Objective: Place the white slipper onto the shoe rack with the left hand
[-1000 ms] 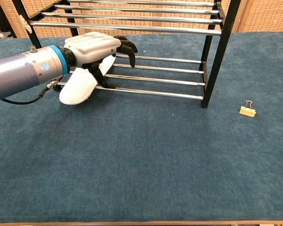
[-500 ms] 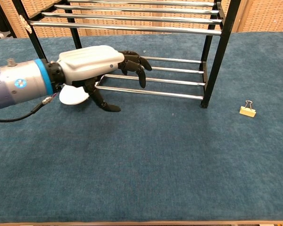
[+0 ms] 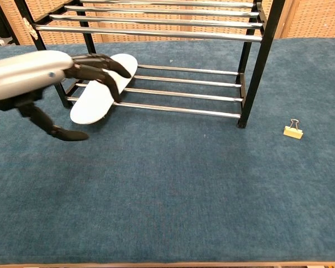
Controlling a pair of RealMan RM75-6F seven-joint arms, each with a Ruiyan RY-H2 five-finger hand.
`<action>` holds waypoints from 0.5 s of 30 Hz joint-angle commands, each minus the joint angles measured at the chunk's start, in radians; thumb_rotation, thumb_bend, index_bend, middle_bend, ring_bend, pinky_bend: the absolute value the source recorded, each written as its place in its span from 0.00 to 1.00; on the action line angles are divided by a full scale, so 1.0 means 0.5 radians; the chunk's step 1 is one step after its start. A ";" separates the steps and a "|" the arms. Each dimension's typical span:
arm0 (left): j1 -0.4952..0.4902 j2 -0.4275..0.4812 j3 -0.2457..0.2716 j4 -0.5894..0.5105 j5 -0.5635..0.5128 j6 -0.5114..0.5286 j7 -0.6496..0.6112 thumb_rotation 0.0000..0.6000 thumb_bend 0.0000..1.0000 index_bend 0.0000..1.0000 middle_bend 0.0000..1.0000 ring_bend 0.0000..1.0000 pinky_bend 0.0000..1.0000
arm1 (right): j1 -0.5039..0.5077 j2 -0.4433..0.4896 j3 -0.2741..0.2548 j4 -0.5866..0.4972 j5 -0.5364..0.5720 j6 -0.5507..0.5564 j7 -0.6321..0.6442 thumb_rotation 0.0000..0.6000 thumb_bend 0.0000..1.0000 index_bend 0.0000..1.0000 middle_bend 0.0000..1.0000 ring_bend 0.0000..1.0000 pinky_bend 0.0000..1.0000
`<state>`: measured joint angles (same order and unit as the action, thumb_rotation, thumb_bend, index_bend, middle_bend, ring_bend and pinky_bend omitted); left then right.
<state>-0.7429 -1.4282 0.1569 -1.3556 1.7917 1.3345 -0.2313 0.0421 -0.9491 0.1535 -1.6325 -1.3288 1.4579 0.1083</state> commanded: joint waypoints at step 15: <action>0.810 0.558 0.118 -0.370 -0.313 0.635 0.275 1.00 0.19 0.35 0.11 0.00 0.08 | -0.014 0.016 -0.026 -0.084 -0.132 0.089 -0.026 1.00 0.00 0.00 0.00 0.00 0.00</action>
<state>-0.3702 -1.1794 0.2273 -1.5098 1.6633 1.6175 -0.0965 0.0353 -0.9414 0.1408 -1.6743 -1.3947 1.5020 0.0950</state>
